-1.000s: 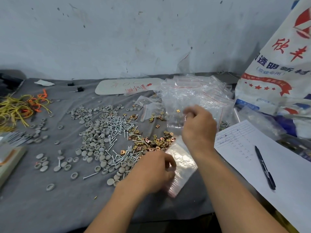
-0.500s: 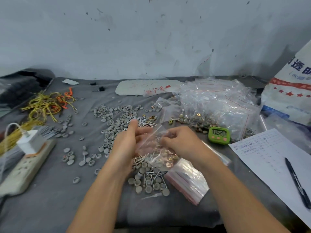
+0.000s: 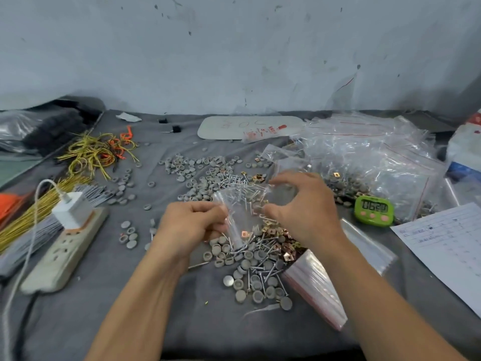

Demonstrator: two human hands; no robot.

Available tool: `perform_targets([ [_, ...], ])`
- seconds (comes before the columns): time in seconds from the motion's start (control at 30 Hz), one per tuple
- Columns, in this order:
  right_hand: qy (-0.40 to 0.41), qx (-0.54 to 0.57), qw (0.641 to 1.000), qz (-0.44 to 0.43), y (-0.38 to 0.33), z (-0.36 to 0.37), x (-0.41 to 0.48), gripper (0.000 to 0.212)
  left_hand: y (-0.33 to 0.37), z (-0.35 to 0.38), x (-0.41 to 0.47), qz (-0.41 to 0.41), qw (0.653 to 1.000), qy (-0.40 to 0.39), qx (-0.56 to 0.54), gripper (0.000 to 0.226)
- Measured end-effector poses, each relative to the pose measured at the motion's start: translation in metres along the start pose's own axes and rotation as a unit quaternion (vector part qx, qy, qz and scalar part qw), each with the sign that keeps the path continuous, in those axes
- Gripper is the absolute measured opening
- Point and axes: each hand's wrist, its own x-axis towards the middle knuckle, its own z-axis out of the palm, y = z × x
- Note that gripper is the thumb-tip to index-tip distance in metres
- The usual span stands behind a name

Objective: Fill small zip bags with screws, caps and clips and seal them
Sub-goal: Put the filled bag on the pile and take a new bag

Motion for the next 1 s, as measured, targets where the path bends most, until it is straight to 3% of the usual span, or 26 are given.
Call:
perform_targets([
  [0.07,0.002,0.03,0.999,-0.034,-0.013,0.009,-0.005,0.041,0.0,0.0,0.001,0.008,0.999,0.035,-0.025,0.008],
  [0.17,0.034,0.034,0.995,-0.084,-0.024,0.028,-0.017,0.047,0.0,0.002,0.004,0.031,0.997,0.059,-0.025,0.01],
  [0.23,0.042,0.028,0.994,-0.102,-0.027,0.036,-0.019,0.037,-0.001,0.003,0.005,0.046,0.996,0.072,-0.009,0.012],
  [0.3,-0.028,0.075,0.994,-0.071,-0.029,0.039,-0.019,0.017,-0.002,0.005,0.004,0.055,0.997,0.044,0.002,0.012],
  [0.43,-0.125,0.157,0.98,-0.022,-0.023,0.038,-0.016,0.006,-0.003,0.011,0.001,0.072,0.997,0.003,0.015,0.013],
  [0.6,-0.259,0.28,0.924,0.039,-0.013,0.023,-0.009,0.005,-0.001,0.01,-0.001,0.095,0.994,-0.058,0.025,0.023],
  [0.8,-0.397,0.359,0.84,0.086,-0.015,0.012,-0.008,0.018,0.002,0.01,-0.004,0.065,0.986,-0.153,-0.002,0.027],
  [1.0,-0.409,0.418,0.804,0.107,-0.02,0.007,-0.007,0.024,0.003,0.007,-0.004,0.054,0.974,-0.22,-0.016,0.036],
])
